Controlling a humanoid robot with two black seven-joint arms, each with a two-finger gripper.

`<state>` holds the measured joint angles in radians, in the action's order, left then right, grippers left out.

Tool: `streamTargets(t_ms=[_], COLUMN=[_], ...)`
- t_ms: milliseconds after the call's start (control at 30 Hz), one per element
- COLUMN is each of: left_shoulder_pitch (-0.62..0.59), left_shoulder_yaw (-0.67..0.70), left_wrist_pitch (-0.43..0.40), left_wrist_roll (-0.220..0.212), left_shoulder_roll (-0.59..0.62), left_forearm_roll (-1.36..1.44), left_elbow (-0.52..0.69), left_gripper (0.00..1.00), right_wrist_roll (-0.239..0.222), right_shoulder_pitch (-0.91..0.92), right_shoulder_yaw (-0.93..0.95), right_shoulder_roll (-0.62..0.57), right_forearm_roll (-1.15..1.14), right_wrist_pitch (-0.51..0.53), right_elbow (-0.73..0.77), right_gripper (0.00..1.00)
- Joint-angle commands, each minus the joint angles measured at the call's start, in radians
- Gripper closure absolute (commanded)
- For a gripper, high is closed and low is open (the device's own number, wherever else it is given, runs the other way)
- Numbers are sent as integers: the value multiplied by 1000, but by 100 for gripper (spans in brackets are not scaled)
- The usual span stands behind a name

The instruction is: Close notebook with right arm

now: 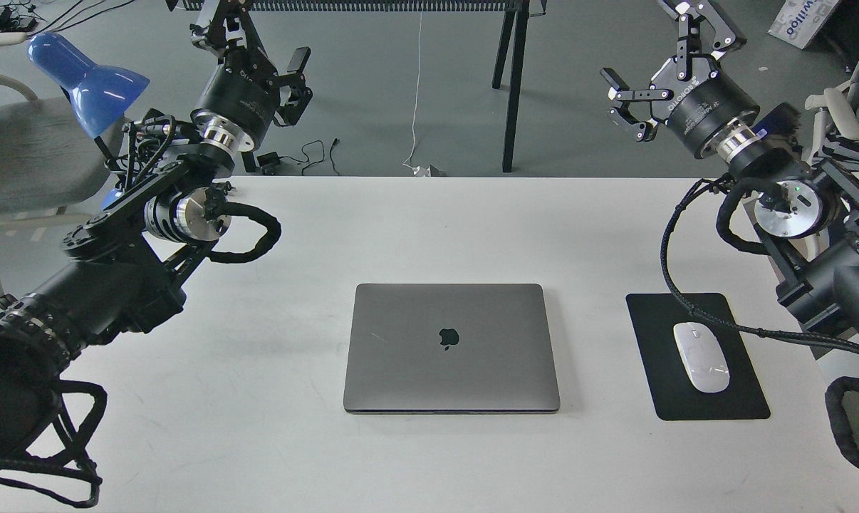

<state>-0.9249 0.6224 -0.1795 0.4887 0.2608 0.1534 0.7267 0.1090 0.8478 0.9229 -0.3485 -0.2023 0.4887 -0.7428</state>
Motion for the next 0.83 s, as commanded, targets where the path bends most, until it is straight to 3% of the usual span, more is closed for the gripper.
streamTargets(t_ms=[0, 800], left_shoulder_pitch=[0, 0], left_shoulder_yaw=[0, 0], left_wrist_pitch=[0, 0], left_wrist_roll=[0, 0], left_shoulder_roll=[0, 0], left_forearm_roll=[0, 0], left_elbow=[0, 0], left_gripper=[0, 0], right_wrist_roll=[0, 0], right_shoulder_pitch=[0, 33], right_shoulder_yaw=[-15, -47], right_shoulder_roll=[0, 0], right_forearm_roll=[1, -12], right_wrist_pitch=[0, 0], right_elbow=[-6, -24], right_gripper=[0, 0])
